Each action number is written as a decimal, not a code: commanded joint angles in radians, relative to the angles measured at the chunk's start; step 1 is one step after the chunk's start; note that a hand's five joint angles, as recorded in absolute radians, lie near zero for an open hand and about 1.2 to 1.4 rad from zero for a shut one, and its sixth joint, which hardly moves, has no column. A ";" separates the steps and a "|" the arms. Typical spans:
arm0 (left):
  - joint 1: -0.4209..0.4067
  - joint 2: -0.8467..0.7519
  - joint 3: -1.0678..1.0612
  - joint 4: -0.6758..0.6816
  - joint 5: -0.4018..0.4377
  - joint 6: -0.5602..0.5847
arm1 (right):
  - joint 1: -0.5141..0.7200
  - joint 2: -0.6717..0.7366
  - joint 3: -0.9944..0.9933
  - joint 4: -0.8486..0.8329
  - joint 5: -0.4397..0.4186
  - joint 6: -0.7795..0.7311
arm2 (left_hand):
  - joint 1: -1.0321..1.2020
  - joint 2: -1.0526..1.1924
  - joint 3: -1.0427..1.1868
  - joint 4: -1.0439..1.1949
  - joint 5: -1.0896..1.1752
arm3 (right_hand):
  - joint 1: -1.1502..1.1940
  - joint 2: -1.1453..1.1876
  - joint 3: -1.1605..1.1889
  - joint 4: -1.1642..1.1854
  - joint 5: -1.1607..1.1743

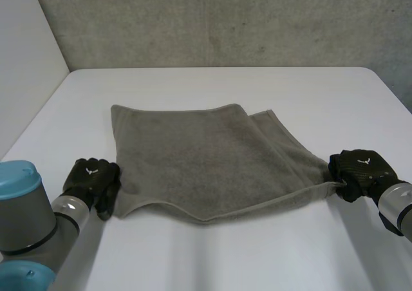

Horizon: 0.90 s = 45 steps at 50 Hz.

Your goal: Fold the towel.

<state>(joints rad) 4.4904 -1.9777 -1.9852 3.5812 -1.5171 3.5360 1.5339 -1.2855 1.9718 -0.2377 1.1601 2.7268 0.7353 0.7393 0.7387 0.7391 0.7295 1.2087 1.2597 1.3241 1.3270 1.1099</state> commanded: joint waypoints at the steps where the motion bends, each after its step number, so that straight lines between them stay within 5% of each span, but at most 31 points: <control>1: -0.002 0.002 0.017 0.011 0.000 -0.002 | 0.000 0.002 0.002 0.000 0.000 -0.004 | -0.064 -0.068 -0.067 -0.068 -0.232 | 0.188 0.137 0.072 0.069 0.112; 20: -0.003 -0.001 0.017 0.033 0.001 -0.006 | 0.000 0.005 0.007 0.001 0.003 -0.039 | 0.259 0.255 0.256 0.255 0.090 | 0.188 0.137 0.072 0.069 0.112; 24: -0.014 0.003 0.011 0.031 0.005 -0.008 | 0.000 0.005 0.009 0.001 0.004 -0.056 | 0.642 0.638 0.639 0.638 0.473 | 0.188 0.137 0.072 0.069 0.112; 32: -0.037 0.025 -0.001 0.021 0.005 -0.009 | -0.009 -0.008 -0.001 0.006 0.007 -0.053 | 0.661 0.657 0.658 0.657 0.492 | 0.188 0.137 0.072 0.069 0.112; 45: 0.006 0.560 0.084 -0.126 -0.002 -0.028 | -0.017 -0.336 -0.290 0.315 -0.008 -0.041 | 0.661 0.657 0.658 0.657 0.492 | 0.188 0.137 0.072 0.069 0.112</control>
<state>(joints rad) 4.4662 -1.6281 -1.9821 3.5612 -1.5182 3.5128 1.5186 -1.4910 1.8554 -0.1005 1.1666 2.6802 1.4006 1.4735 1.5408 1.5127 1.4574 1.2087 1.2597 1.3242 1.3270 1.1100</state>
